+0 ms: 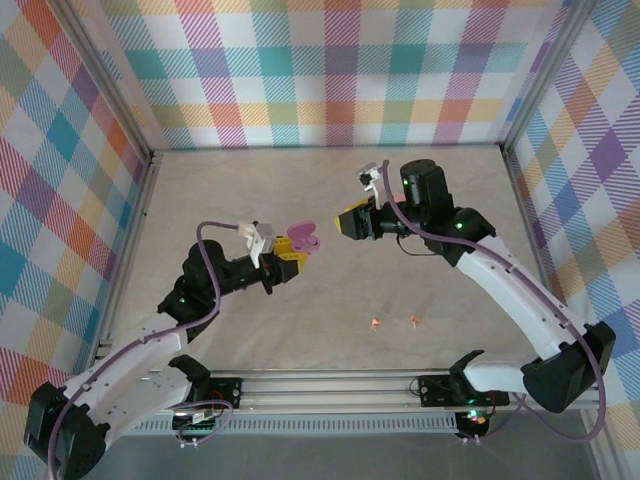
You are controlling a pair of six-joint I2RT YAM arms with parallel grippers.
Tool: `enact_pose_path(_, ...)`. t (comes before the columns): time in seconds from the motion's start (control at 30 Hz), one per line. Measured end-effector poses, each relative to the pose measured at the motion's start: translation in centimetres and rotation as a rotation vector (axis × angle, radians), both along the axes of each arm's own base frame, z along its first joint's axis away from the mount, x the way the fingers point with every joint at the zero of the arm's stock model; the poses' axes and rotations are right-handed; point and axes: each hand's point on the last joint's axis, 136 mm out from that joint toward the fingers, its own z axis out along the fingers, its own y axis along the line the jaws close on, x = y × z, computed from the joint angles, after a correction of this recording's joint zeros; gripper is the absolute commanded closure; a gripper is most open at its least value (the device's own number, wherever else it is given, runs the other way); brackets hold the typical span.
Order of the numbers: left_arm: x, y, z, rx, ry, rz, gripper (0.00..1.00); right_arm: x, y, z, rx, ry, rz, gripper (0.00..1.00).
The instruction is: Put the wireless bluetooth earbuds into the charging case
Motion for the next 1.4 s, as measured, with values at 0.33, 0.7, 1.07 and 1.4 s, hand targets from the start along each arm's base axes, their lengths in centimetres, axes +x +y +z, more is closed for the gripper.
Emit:
enact_pose_path(0.33, -1.3, 2.0, -0.1, 0.056, -0.021, 0.058, 0.84, 4.4, 2.7, -8.6, -0.069, 0.248, -0.082, 0.57)
enact_pose_path(0.7, -3.3, 4.4, 0.8, 0.068, -0.056, 0.113, 0.83, 7.7, 11.6, -15.8, -0.169, 0.349, 0.005, 0.61)
enact_pose_path(1.07, -4.9, 5.9, -0.1, 0.108, -0.052, 0.138, 0.84, 2.2, 18.7, -23.2, -0.240, 0.521, 0.004, 0.68)
enact_pose_path(1.4, -6.1, 6.7, 0.4, 0.095, -0.072, 0.140, 0.84, 0.8, 20.9, -26.3, -0.246, 0.548, -0.066, 0.69)
